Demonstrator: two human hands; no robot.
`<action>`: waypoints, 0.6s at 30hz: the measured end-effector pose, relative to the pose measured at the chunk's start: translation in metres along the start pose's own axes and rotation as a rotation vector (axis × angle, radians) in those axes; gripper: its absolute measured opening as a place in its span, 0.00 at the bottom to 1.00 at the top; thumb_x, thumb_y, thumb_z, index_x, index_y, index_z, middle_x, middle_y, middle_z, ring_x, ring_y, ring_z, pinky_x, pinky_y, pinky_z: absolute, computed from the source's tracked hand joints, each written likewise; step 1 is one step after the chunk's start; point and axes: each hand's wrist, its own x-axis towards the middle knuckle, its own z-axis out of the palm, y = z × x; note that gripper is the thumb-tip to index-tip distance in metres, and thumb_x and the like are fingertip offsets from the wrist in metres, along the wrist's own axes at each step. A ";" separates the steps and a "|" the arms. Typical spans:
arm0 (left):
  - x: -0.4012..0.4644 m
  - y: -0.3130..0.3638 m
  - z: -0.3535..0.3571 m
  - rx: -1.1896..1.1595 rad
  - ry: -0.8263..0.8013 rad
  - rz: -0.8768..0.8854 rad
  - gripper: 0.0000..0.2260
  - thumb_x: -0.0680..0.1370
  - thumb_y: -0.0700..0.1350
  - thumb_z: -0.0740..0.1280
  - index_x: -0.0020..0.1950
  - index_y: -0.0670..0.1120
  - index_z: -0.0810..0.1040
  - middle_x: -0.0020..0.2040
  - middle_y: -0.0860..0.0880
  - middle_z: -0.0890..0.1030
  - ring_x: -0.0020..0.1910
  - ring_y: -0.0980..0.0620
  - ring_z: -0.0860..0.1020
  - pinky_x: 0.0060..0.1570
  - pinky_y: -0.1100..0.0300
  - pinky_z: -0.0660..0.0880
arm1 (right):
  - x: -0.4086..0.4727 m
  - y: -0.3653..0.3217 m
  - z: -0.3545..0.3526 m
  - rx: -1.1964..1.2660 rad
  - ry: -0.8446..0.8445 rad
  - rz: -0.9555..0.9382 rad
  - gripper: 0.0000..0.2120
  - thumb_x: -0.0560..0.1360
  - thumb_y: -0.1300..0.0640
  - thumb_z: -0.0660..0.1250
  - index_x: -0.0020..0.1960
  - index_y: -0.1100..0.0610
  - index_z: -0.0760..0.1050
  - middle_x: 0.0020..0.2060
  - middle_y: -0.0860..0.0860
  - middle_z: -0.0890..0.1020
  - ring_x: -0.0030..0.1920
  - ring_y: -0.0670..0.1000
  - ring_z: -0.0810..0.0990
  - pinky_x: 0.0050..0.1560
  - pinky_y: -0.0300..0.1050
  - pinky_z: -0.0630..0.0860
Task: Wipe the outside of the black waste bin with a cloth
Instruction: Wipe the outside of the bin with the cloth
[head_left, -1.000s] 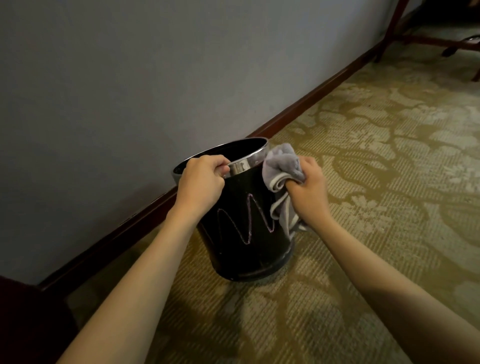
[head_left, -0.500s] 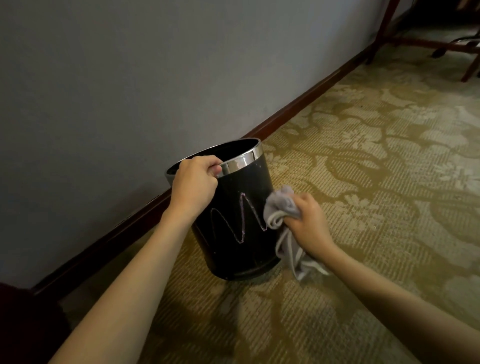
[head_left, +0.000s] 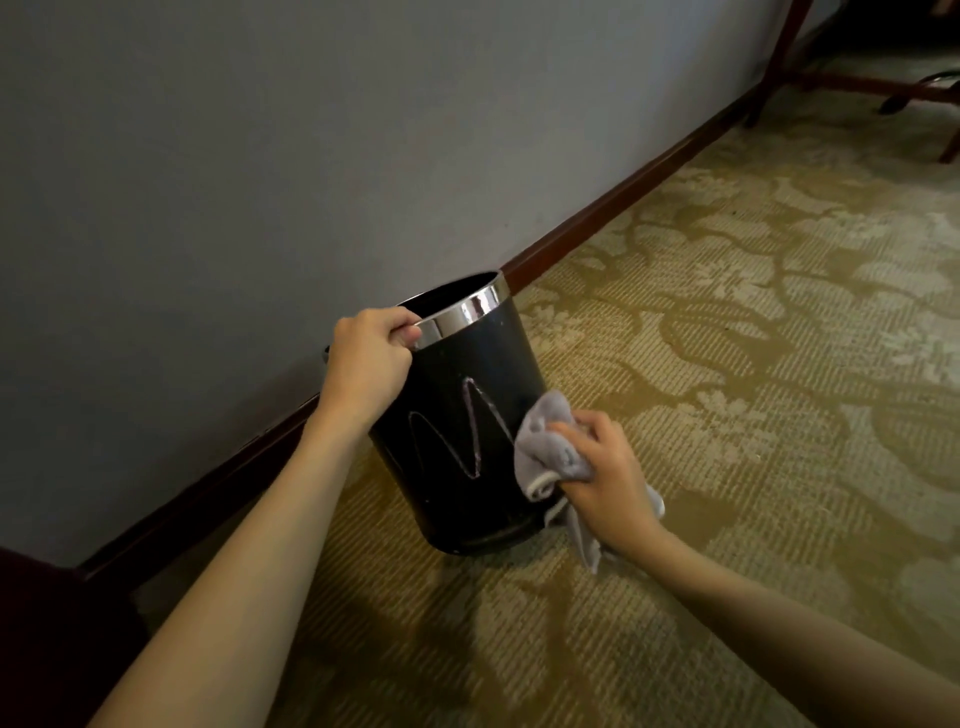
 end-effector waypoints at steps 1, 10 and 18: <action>0.001 -0.001 -0.003 -0.010 0.004 -0.010 0.10 0.78 0.39 0.62 0.47 0.46 0.83 0.39 0.49 0.81 0.41 0.53 0.77 0.41 0.59 0.72 | -0.011 0.007 -0.001 -0.023 -0.048 0.018 0.18 0.72 0.61 0.71 0.59 0.47 0.76 0.53 0.51 0.73 0.51 0.54 0.73 0.48 0.60 0.74; 0.003 0.010 0.011 0.002 -0.012 -0.021 0.10 0.79 0.40 0.62 0.48 0.47 0.83 0.44 0.47 0.81 0.44 0.51 0.77 0.42 0.60 0.71 | 0.012 0.005 -0.021 -0.099 -0.123 0.077 0.17 0.73 0.61 0.69 0.61 0.50 0.78 0.54 0.53 0.76 0.54 0.55 0.72 0.53 0.58 0.71; -0.001 0.023 0.020 0.061 0.053 0.054 0.10 0.77 0.35 0.63 0.46 0.43 0.83 0.30 0.57 0.74 0.36 0.50 0.74 0.39 0.62 0.65 | 0.094 -0.042 -0.025 0.012 0.131 -0.028 0.20 0.71 0.63 0.67 0.60 0.48 0.79 0.55 0.50 0.77 0.52 0.55 0.71 0.53 0.55 0.71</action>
